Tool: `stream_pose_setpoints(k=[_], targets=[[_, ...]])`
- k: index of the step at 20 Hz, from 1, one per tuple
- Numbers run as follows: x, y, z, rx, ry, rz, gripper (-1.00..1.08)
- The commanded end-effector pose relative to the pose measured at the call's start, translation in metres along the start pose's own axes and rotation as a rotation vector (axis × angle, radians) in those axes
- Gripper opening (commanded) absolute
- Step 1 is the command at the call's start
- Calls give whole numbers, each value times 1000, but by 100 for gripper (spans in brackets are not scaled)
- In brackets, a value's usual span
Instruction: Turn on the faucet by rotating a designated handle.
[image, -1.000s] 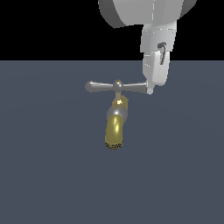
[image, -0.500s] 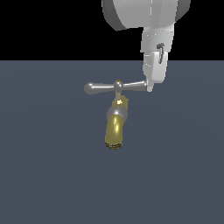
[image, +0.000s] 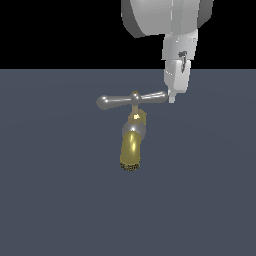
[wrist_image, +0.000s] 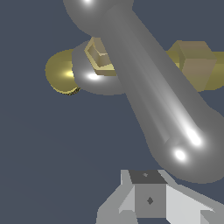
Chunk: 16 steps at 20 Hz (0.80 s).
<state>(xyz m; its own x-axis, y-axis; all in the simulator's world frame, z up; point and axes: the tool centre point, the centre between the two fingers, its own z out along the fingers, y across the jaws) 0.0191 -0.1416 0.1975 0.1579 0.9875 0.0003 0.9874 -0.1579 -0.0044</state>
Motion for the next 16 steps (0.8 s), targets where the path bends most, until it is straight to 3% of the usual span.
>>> stream_pose_setpoints(k=[1,16], targets=[[2,0,0,-1,1,-3,-100],[36,44,0,-3,0,-5,-100]])
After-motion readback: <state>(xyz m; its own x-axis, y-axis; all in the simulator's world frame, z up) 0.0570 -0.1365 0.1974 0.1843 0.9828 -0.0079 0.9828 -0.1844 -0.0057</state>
